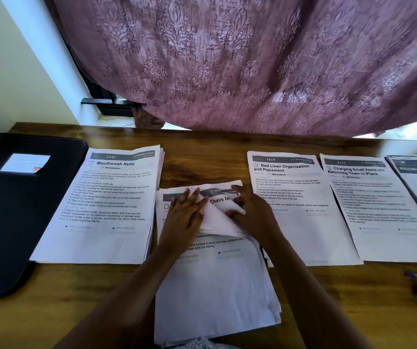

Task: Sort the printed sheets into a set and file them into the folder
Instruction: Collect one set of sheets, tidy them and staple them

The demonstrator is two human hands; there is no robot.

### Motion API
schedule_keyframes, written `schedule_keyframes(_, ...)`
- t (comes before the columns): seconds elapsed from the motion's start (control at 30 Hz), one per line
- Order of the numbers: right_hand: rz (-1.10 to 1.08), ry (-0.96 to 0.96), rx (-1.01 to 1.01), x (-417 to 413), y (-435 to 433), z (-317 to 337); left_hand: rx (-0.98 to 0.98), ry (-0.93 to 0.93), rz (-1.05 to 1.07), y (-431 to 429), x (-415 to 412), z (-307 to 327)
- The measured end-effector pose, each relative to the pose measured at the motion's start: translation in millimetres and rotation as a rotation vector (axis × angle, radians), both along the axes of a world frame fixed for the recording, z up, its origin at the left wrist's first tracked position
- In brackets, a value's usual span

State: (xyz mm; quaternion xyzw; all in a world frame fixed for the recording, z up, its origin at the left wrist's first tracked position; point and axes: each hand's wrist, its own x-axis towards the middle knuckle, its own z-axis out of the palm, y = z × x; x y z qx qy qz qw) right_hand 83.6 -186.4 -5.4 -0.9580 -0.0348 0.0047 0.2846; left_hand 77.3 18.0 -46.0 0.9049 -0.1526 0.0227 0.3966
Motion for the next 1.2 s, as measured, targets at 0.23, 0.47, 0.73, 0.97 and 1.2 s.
schedule_keyframes(0.23, -0.338, 0.037, 0.557, -4.0, 12.9, 12.9, -0.005, 0.024, 0.014, -0.3, -0.9, -0.4)
schedule_keyframes(0.47, 0.478, -0.045, -0.187, -29.8, 13.0, 7.2, -0.253, -0.022, 0.021, -1.7, -2.4, 7.1)
schedule_keyframes(0.73, 0.105, -0.052, -0.028, -3.1, -1.5, -0.2, 0.055, -0.065, -0.024, 0.2, 3.2, -2.7)
schedule_keyframes(0.97, -0.010, -0.023, -0.132, 1.0, 0.3, -7.3, 0.068, -0.065, -0.006, 0.9, 3.2, -3.0)
schedule_keyframes(1.2, -0.298, 0.018, 0.327, -14.7, 12.6, 9.7, 0.043, -0.021, 0.010, -1.6, -1.8, 7.3)
